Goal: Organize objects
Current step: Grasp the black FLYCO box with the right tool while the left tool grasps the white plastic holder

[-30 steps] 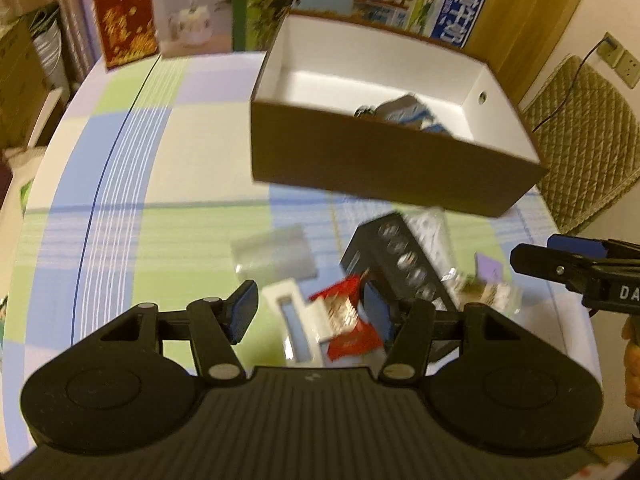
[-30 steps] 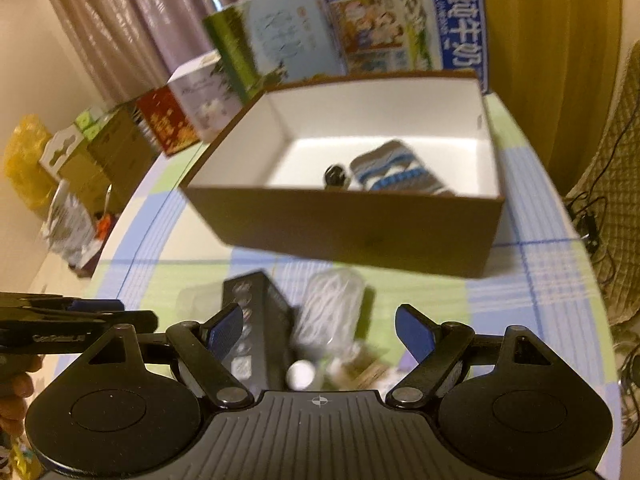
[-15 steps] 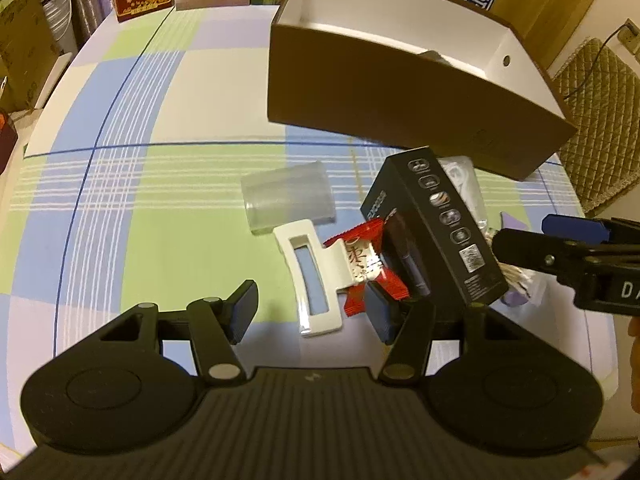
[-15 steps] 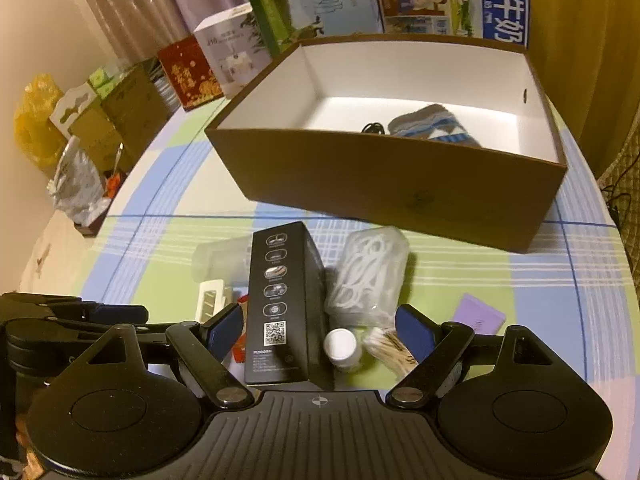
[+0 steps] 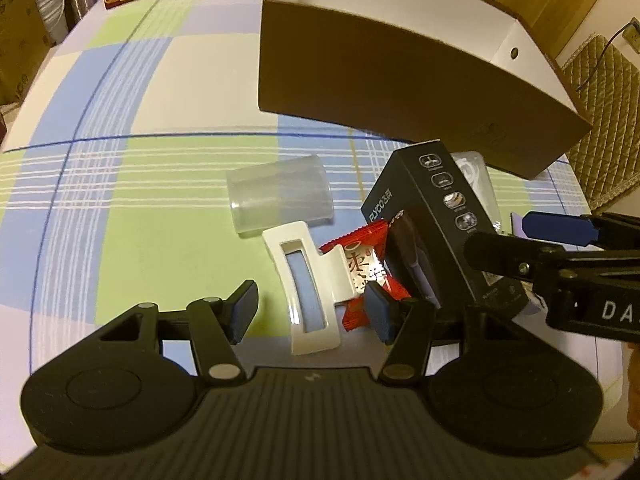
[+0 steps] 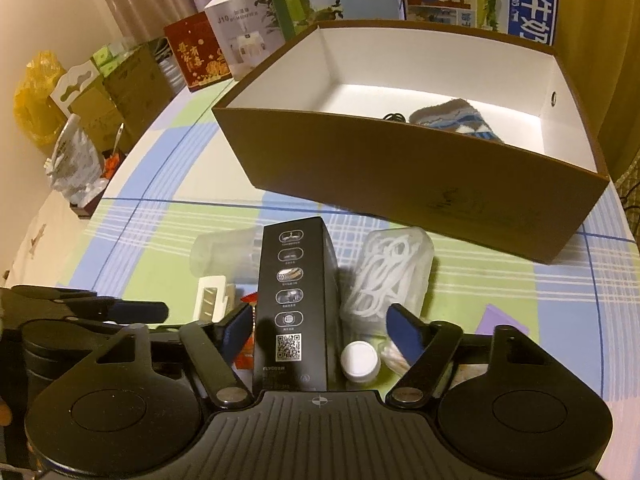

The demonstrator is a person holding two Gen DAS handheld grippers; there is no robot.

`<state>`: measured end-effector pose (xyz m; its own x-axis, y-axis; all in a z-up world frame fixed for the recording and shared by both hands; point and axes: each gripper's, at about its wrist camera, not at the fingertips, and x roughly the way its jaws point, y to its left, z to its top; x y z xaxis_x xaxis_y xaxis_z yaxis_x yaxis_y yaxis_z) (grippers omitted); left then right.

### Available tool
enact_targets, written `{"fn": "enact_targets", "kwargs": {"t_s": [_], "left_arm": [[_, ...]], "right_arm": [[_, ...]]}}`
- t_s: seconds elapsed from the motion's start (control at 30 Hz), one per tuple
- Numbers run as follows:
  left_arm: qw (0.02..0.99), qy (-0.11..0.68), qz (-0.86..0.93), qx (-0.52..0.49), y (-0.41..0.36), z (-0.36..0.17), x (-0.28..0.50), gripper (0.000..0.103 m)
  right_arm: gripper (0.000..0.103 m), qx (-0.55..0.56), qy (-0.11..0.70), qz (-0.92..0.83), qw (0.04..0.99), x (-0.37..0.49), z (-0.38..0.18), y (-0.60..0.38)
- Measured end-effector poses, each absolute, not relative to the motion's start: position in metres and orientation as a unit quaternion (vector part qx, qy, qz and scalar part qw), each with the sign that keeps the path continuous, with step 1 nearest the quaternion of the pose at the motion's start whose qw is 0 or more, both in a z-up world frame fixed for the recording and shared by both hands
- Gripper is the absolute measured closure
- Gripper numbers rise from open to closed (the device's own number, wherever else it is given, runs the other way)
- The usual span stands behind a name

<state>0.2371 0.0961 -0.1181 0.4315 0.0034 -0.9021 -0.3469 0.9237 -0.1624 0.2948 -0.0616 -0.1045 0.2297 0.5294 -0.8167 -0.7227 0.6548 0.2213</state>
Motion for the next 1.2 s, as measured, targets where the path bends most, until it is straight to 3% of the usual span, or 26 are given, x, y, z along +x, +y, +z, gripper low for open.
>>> {"fn": "enact_targets", "kwargs": {"t_s": [0.23,0.43,0.77,0.9,1.2], "left_arm": [[0.826,0.526,0.105,-0.173,0.102,-0.13,0.245,0.055],[0.826,0.523,0.111,-0.177,0.106,-0.137,0.249,0.065],[0.816,0.532,0.158,-0.16,0.121,-0.135,0.217,0.067],[0.81,0.533,0.184,-0.162,0.132,-0.135,0.202,0.067],[0.799,0.537,0.195,-0.188,0.142,-0.145,0.195,0.067]], "right_arm": [[0.044,-0.104,0.477,0.41,0.77,0.298,-0.111,-0.052],[0.047,-0.118,0.481,0.415,0.764,0.298,-0.116,-0.039],[0.05,-0.14,0.487,0.414,0.756,0.296,-0.123,-0.028],[0.058,-0.166,0.489,0.402,0.757,0.293,-0.128,-0.019],[0.063,-0.186,0.474,0.389,0.768,0.288,-0.135,-0.014]]}}
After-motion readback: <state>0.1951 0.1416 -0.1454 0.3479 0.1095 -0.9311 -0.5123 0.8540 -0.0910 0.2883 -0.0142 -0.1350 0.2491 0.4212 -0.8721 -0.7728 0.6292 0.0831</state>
